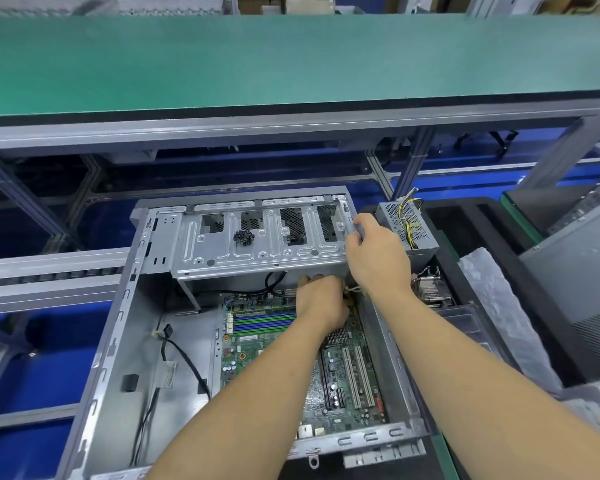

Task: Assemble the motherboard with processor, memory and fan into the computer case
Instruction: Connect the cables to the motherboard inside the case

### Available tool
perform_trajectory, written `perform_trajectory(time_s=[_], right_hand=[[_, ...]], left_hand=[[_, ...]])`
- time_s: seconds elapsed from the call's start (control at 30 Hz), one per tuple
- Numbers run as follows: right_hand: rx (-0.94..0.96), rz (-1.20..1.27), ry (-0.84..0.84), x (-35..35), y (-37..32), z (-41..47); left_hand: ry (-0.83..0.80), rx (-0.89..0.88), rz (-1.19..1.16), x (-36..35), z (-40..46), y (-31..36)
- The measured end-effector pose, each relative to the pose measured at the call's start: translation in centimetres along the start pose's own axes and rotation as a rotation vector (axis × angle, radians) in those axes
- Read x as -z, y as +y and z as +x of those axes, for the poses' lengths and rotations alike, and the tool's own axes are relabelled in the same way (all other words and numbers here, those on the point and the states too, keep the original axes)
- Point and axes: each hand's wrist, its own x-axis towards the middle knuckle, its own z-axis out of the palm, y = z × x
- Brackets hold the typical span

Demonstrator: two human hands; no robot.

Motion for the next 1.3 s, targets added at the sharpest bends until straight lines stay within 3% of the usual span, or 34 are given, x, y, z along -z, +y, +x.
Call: perform_trajectory(time_s=[0.47,0.87,1.3], right_hand=[[0.001,-0.002,-0.008,0.1,-0.3,0.0],[0.004,-0.003,-0.009,0.2,-0.3,0.0],[0.012,0.002,-0.018,0.4,-0.4,-0.1]], left_hand=[[0.022,0.051,-0.104,-0.5,0.1,-0.6],[0.039,-0.041,-0.034,-0.2,0.2,-0.1],[-0.068,-0.084,-0.025,1.3,0.8,-0.1]])
